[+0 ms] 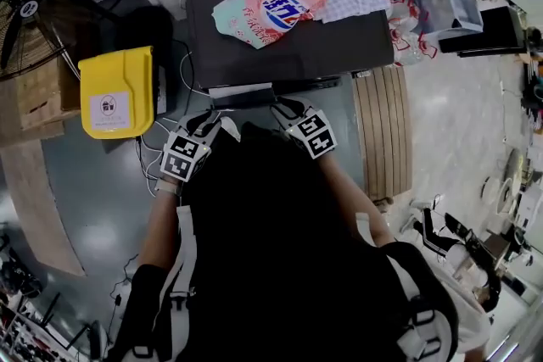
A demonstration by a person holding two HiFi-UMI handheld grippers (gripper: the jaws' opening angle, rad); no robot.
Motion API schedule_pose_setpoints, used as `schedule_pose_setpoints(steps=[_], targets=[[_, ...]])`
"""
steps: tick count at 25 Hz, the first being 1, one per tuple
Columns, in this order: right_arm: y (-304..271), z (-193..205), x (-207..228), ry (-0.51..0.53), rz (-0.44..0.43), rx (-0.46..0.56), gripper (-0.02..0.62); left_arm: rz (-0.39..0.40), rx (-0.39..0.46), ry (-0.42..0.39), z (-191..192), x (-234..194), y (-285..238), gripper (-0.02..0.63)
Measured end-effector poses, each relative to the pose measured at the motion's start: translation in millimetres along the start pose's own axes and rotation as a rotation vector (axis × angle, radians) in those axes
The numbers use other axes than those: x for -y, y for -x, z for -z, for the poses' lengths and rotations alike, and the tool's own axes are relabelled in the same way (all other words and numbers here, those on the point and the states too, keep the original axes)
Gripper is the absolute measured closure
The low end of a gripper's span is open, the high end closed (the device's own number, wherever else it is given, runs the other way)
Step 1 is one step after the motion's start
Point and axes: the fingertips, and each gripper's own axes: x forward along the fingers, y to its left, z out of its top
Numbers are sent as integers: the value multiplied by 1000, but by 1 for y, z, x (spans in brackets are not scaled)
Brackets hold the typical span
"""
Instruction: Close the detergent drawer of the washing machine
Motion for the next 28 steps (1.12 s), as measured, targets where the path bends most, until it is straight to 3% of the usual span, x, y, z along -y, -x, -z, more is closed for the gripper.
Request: schedule_pose_setpoints(steps=[8, 18, 23, 25, 28], targets=[[0, 1, 5, -123, 69, 46, 482, 11, 24, 23, -1, -3, -2, 489], [6, 10, 5, -321, 91, 75, 477, -7, 56, 150, 4, 11, -6, 488], [9, 20, -14, -373, 38, 56, 488, -20, 44, 249, 9, 25, -20, 489], [7, 22, -24, -373, 10, 52, 505, -7, 58, 320, 9, 28, -25, 492], [2, 24, -32, -387, -15, 54, 546, 42, 104, 460, 4, 29, -31, 555]])
